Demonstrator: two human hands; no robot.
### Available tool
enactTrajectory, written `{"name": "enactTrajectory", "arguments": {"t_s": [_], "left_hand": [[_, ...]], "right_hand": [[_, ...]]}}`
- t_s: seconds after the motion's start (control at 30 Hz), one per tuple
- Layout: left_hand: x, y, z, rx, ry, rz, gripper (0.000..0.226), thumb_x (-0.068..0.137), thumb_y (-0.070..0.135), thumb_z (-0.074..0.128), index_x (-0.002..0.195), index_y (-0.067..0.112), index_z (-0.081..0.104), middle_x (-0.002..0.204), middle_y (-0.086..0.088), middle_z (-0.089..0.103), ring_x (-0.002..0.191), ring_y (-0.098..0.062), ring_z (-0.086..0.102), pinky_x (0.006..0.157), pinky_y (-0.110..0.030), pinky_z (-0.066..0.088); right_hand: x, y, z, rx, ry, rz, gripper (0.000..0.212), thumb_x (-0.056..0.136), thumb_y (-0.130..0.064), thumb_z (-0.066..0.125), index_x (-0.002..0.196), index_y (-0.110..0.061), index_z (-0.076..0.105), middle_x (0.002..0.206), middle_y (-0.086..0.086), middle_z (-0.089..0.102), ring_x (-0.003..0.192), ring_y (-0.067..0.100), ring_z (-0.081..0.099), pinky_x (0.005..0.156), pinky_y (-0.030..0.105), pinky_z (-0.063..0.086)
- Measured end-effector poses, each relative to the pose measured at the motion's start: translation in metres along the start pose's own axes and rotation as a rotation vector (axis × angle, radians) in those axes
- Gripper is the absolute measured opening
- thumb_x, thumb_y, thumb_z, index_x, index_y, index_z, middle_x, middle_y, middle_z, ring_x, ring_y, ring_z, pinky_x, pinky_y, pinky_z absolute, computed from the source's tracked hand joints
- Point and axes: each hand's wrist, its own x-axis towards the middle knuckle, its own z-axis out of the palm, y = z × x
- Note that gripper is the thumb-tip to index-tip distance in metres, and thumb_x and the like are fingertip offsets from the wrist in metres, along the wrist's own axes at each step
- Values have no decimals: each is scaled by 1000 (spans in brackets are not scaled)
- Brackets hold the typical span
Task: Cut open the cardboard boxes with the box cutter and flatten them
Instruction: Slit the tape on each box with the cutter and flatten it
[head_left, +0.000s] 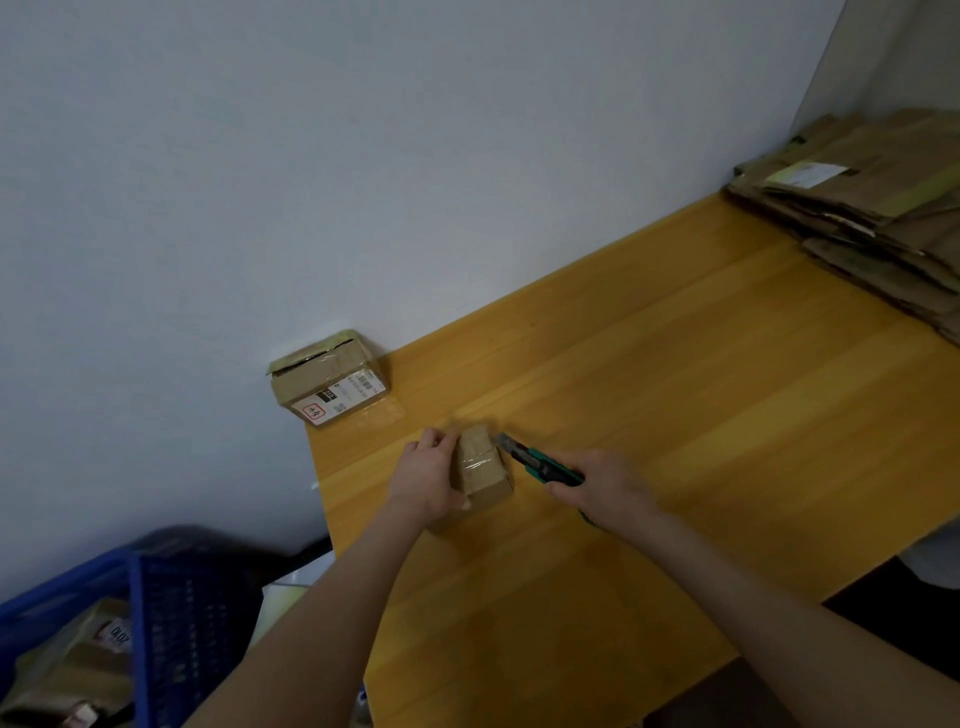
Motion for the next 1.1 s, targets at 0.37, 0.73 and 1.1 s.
{"name": "enactTrajectory", "arguments": {"t_s": [0.37, 0.73, 1.1], "left_hand": [[-1, -1, 2, 19, -15, 11, 99, 74, 33, 81, 153, 22, 22, 147, 0, 31, 130, -26, 35, 107, -37, 37], [-5, 1, 0, -10, 25, -103, 98, 72, 48, 80, 151, 26, 25, 142, 0, 36, 128, -24, 39, 96, -37, 46], [-28, -9, 28, -149, 61, -343, 82, 84, 65, 56, 145, 19, 25, 130, -7, 49, 111, -27, 58, 78, -37, 49]], "right_hand": [[-7, 3, -13, -164, -130, -80, 50, 96, -35, 56, 144, -31, 41, 115, 2, 66, 89, 15, 63, 71, 29, 54], [-8, 31, -5, 22, 53, 110, 47, 93, -42, 58, 137, -25, 52, 89, -7, 61, 71, 10, 59, 52, 20, 45], [58, -5, 50, 79, 4, 344, 57, 97, -11, 50, 150, -12, 27, 140, 14, 48, 124, 32, 49, 96, 38, 46]]}}
